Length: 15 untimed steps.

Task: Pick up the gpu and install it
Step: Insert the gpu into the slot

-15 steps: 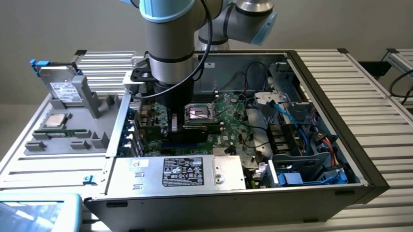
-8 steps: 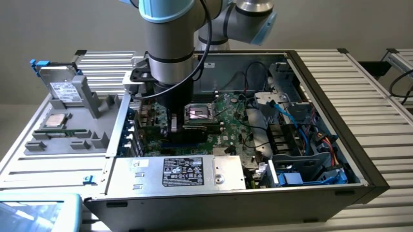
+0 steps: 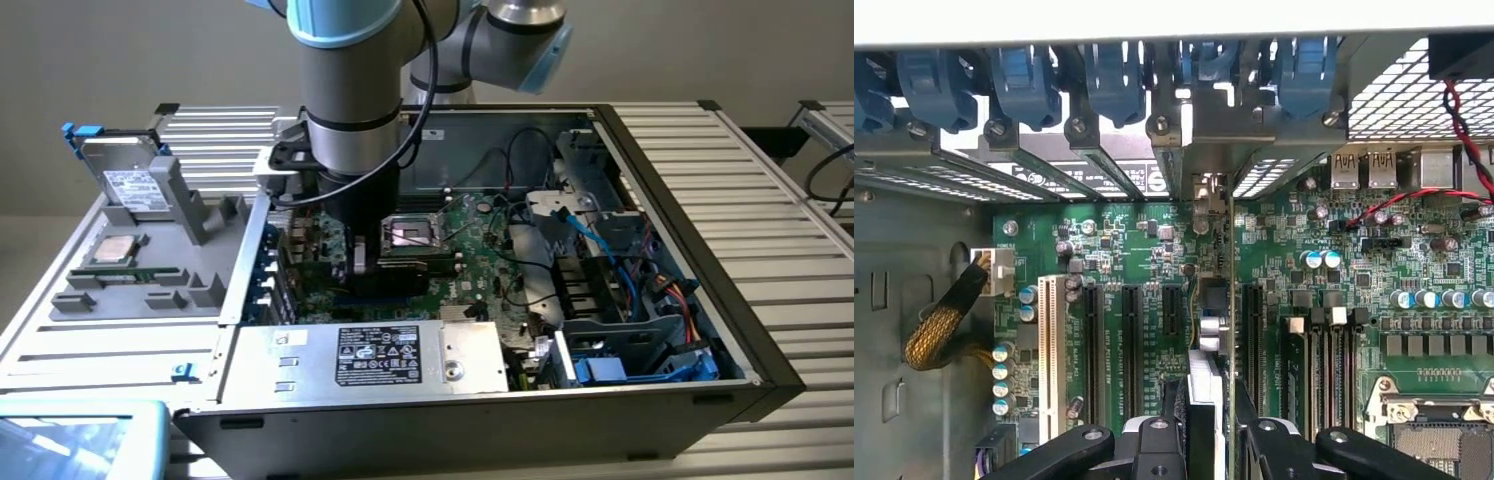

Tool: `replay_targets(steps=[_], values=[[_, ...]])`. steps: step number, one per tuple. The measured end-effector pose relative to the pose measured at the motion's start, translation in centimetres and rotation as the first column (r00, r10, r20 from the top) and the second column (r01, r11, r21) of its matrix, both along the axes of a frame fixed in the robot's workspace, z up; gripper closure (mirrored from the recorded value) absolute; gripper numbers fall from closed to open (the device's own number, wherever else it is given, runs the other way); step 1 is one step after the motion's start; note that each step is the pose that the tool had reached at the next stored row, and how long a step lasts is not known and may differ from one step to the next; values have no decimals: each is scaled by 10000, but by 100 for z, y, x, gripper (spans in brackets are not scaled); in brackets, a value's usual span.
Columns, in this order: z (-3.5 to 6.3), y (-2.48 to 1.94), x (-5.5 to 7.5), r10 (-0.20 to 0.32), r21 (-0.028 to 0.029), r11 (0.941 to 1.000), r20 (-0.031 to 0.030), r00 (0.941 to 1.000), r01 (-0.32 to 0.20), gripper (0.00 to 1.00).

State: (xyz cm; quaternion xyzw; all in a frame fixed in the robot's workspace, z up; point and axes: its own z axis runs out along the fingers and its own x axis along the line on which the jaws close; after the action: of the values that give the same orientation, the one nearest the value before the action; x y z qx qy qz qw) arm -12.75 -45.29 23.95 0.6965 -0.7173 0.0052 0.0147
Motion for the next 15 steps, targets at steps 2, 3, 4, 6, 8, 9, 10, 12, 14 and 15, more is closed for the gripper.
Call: replay_targets(steps=[2, 3, 4, 6, 8, 9, 10, 12, 14, 15], values=[[-3, 0, 0, 0, -6, 10000, -1, 10000, 0, 72], [-3, 0, 0, 0, -7, 10000, -1, 10000, 0, 72], [-4, 0, 0, 0, -5, 10000, 0, 10000, 0, 72], [-6, 0, 0, -1, -3, 10000, 1, 10000, 1, 72], [-6, 0, 0, 0, -2, 10000, 2, 10000, 0, 72], [-6, 0, 0, -1, -3, 10000, 2, 10000, 1, 72], [-6, 0, 0, 0, -2, 10000, 2, 10000, 0, 72], [-6, 0, 0, 0, -3, 10000, 2, 10000, 0, 72], [-6, 0, 0, 0, -2, 10000, 2, 10000, 0, 72], [-6, 0, 0, 0, -2, 10000, 2, 10000, 0, 72]])
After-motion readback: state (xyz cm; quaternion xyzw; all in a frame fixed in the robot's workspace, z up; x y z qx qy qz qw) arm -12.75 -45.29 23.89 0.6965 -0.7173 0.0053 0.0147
